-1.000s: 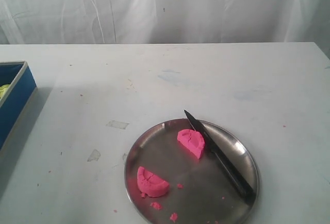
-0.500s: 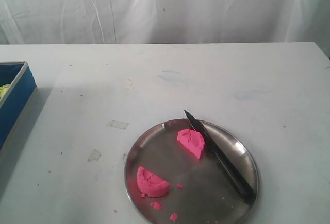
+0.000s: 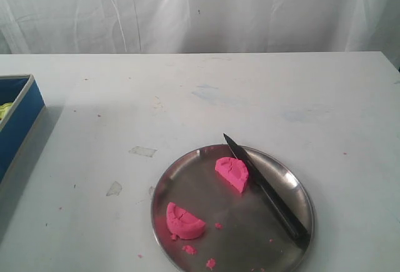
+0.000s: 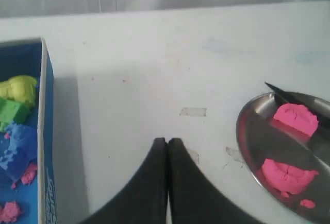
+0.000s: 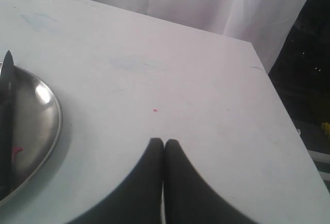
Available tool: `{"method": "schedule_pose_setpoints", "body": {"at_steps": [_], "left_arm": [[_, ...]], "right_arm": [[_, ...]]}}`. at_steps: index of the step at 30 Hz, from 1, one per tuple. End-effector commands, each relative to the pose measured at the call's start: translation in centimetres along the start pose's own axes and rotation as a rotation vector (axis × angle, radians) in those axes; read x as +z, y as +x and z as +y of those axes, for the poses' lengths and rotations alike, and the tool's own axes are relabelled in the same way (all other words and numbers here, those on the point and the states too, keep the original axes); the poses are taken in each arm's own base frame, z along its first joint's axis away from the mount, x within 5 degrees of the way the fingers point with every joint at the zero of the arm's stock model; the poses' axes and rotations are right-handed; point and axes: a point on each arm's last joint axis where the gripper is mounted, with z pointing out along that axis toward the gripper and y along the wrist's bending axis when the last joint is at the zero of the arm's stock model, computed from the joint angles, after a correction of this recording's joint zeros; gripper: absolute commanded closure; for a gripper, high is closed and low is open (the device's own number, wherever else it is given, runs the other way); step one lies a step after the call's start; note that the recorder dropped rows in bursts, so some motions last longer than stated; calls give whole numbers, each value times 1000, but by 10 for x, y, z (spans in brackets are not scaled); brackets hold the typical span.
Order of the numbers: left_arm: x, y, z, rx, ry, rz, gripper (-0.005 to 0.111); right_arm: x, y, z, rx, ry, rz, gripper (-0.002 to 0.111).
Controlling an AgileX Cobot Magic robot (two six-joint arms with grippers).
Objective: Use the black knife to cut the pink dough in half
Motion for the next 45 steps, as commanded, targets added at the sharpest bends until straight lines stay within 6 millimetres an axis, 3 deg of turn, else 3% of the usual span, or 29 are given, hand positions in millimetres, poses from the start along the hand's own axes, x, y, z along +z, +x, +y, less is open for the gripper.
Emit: {"method": "schedule_pose_setpoints", "body": {"at_steps": [1,7,11,16,18,25,45], "left_arm": [[-25,22,-7,45,11,-116,107],[-26,30,-6,124,-6,-93,107],[-10,46,9,210,-134,-84,107],[16,99,31,-21,-272,51,107],[22,116,33,-33,-273,103,107],[22,116,33,126,-269,131,107],[20,116,38,96,-359,132,107]], "right_arm": [[0,0,0,-1,7,-5,108],[0,0,0,-1,7,-5,108],[0,0,0,-1,7,-5,108],[0,0,0,-1,7,-5,108],[0,0,0,-1,7,-5,108],[0,0,0,-1,7,-5,108],[0,0,0,-1,7,-4,108]]}}
